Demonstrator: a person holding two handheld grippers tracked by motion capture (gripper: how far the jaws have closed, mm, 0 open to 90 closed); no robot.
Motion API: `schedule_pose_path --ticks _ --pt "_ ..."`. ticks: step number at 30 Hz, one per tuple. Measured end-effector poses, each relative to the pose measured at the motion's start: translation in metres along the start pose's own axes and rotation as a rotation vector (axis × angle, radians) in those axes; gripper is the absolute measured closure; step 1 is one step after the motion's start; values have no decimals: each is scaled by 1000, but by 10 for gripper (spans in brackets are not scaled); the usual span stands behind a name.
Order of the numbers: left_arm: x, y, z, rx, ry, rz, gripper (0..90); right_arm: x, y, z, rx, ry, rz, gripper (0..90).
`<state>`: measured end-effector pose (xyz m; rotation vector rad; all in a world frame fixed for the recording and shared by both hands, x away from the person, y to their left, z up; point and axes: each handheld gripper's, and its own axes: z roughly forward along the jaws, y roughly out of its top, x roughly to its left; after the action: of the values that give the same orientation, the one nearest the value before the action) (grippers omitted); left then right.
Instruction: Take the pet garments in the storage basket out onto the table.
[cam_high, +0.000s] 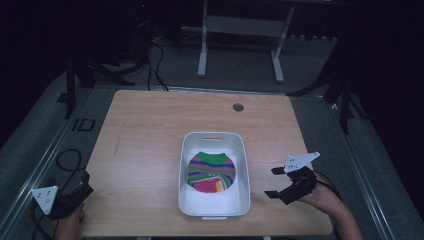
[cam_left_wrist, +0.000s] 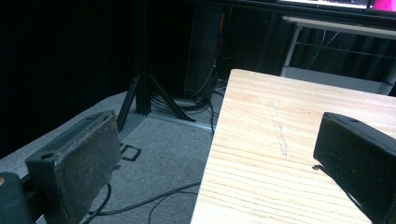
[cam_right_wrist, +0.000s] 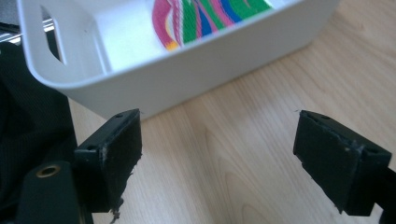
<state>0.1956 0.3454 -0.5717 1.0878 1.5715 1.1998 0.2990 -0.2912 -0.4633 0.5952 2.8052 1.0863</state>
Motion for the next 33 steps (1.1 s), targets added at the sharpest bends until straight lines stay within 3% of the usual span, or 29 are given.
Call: schedule_pose_path --ticks 6,17,33 --pt "0 0 0 0 -2 -1 12 1 21 -3 -5 13 -13 150" --pt "0 0 0 0 -5 -1 12 8 61 -2 -1 20 -83 151" --pt "1 0 0 0 -7 -8 12 21 97 31 48 49 -167 148"
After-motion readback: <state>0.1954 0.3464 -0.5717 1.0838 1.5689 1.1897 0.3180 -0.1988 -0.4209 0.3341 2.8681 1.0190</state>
